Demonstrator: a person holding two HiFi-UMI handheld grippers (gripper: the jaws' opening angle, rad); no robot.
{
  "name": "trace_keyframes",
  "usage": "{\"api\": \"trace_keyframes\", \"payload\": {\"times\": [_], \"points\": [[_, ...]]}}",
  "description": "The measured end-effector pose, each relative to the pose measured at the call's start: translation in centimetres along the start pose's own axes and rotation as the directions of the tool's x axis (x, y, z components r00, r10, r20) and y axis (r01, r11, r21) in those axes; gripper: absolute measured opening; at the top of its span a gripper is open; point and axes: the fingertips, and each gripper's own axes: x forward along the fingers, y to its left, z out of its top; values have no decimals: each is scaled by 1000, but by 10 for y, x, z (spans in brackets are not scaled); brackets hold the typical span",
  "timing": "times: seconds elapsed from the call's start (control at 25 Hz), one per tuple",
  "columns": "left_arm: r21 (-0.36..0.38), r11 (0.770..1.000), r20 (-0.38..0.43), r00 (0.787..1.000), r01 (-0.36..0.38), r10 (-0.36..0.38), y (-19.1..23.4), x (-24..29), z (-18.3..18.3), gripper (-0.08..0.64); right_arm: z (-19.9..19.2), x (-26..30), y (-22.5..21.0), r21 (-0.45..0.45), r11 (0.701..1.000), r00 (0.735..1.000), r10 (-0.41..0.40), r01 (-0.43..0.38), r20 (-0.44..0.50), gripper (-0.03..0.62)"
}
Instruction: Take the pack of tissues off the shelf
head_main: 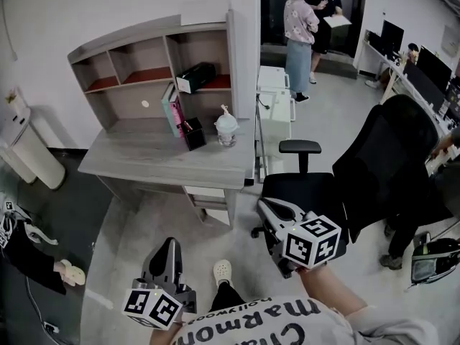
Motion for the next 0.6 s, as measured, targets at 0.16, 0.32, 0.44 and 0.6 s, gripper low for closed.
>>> {"api": "trace_keyframes", "payload": {"times": [0.16,0.32,0.44,0.6], "points": [[3,1000,-3,1000,23,-23,15,32,10,17,15,22,-13,-2,1000,999,-22,22,27,9],[12,997,5,997,71,-71,26,67,28,17,44,43,-25,12,998,995,-54,54,85,9],[63,993,26,994,104,-105,33,94,57,17,74,61,-28,12,998,989,-66,65,129,9],[89,988,45,991,125,-129,52,125,88,17,107,90,-31,-2,997,982,-77,78,170,9]]}}
